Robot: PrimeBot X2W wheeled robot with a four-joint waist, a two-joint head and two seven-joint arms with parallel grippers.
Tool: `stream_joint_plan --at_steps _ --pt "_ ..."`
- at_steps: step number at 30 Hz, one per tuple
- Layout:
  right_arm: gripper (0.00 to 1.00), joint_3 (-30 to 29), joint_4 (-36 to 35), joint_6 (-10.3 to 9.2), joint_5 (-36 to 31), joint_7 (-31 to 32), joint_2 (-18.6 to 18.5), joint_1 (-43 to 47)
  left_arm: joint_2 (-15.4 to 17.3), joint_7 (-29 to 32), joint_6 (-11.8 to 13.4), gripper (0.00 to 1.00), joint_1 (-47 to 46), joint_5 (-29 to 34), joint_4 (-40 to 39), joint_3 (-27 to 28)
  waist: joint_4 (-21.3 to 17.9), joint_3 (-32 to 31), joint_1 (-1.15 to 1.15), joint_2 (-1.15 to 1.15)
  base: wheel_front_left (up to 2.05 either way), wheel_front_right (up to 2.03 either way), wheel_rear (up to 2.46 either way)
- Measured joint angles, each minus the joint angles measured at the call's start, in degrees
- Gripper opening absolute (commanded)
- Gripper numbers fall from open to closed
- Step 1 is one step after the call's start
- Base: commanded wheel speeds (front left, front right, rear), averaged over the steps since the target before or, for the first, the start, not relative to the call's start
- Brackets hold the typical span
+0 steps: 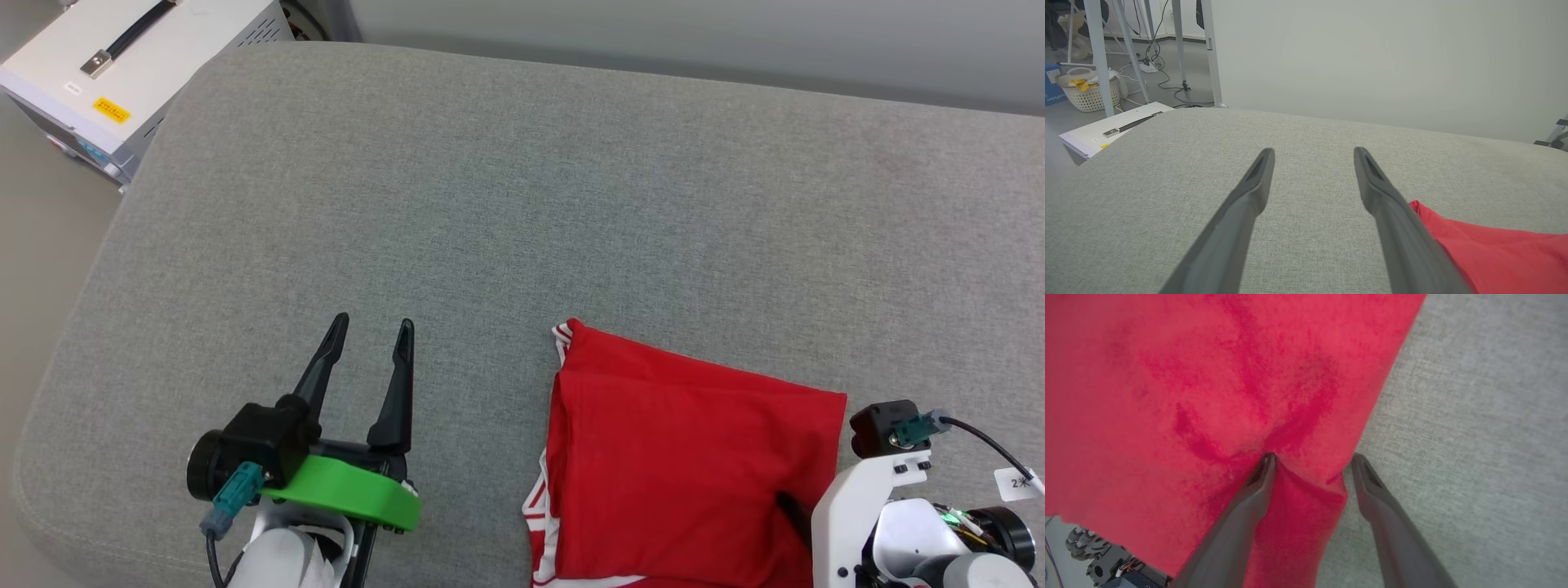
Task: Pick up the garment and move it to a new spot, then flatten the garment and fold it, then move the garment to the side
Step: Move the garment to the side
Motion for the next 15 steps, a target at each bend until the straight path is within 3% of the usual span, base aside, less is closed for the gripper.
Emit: stream_joint_plan --at_steps 4,10,15 --pt "0.0 2.38 1.34 0.07 0.0 -1.86 -1.04 -1.29 0.01 0.0 0.0 1.0 -0.11 0.0 0.54 -0.85 -0.29 -0.06 0.0 0.0 0.0 0.0 0.0" --pt "0.0 8.09 -0.47 0.15 -3.49 -5.79 -7.57 -4.78 0.12 0.0 0.0 1.0 -0.04 -0.01 1.35 -2.37 -3.37 -1.44 0.0 0.0 0.0 0.0 0.0" --pt "0.0 10.83 -3.47 0.14 -5.82 -5.71 -15.62 -7.45 0.32 0.0 0.0 1.0 0.01 0.0 1.12 -3.14 -6.48 -1.85 0.0 0.0 0.0 0.0 0.0"
